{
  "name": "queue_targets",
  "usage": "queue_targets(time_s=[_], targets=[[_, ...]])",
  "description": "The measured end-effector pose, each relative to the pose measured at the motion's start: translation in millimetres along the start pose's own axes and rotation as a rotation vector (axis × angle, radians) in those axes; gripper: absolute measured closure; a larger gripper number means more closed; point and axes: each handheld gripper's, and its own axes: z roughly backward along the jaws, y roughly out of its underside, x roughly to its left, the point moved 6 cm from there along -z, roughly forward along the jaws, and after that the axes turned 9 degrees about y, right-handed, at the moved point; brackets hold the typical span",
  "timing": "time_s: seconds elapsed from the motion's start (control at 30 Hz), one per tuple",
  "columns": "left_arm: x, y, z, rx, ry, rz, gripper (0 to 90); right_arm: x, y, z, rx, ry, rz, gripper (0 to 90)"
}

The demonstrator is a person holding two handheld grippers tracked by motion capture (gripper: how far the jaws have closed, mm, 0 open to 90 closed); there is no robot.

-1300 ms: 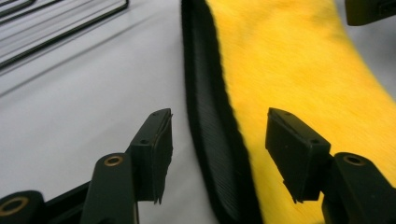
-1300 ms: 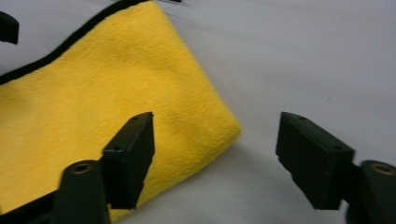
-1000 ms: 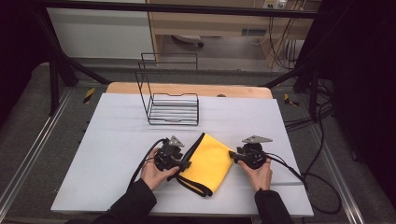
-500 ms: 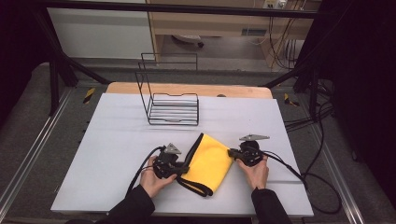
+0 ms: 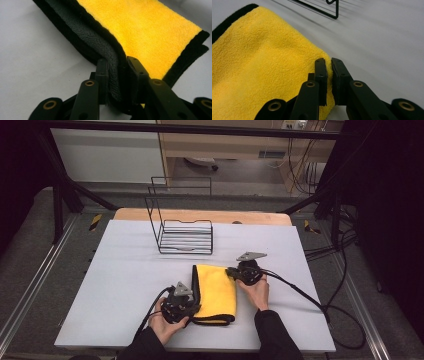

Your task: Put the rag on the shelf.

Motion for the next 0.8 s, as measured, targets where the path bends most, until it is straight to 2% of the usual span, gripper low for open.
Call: queue_targets(time_s=[0.1,0.17,0.27,0.33,0.37,0.43,0.47,0.5,0.6,0.67,0.7,0.73,0.8], targets=[[1.2,0.9,1.0,-0.004,0.0,-0.01,70.1,-0.3,-0.6,-2.1,0.004,-0.002,-0.001,83.2],[2.4,0.6,2.5,-0.001,0.003,-0.015,64.5,-2.1,-1.8,2.5,-0.003,0.011,0.005,78.0],[7.2,-4.3,12.6,-0.009,0.012,-0.04,56.9,-2.6,-6.6,14.0,-0.05,0.009,-0.013,65.9],[8.9,-6.7,16.4,-0.022,0.018,-0.043,50.8,-2.2,-8.3,23.7,-0.056,0.005,-0.01,55.7],[13.8,-12.0,22.6,-0.036,0.025,-0.05,46.2,-1.8,-8.7,28.8,-0.057,0.01,-0.012,49.9],[16.8,-14.5,25.3,-0.043,0.023,-0.049,39.4,-0.9,-8.6,38.2,-0.061,0.01,-0.01,39.7],[19.9,-17.1,27.7,-0.048,0.026,-0.048,39.4,-0.9,-8.6,38.2,-0.061,0.01,-0.01,39.7],[22.9,-19.9,29.6,-0.06,0.032,-0.041,32.7,0.5,-6.9,46.4,-0.058,0.008,0.005,32.2],[33.2,-27.8,32.0,-0.071,0.036,-0.03,27.6,3.8,-3.7,53.8,-0.05,0.005,0.023,24.4],[42.1,-35.4,30.6,-0.068,0.042,-0.017,18.1,9.6,2.7,63.1,-0.032,-0.001,0.035,15.1],[50.1,-42.6,28.3,-0.069,0.02,-0.012,16.7,11.2,4.1,64.7,-0.027,-0.005,0.032,13.7],[50.1,-42.6,28.3,-0.069,0.02,-0.012,16.1,12.9,5.9,66.6,-0.024,-0.009,0.039,12.2],[58.7,-51.6,25.1,-0.073,0.004,-0.002,15.6,16.5,9.1,70.3,-0.019,-0.012,0.042,8.9]])
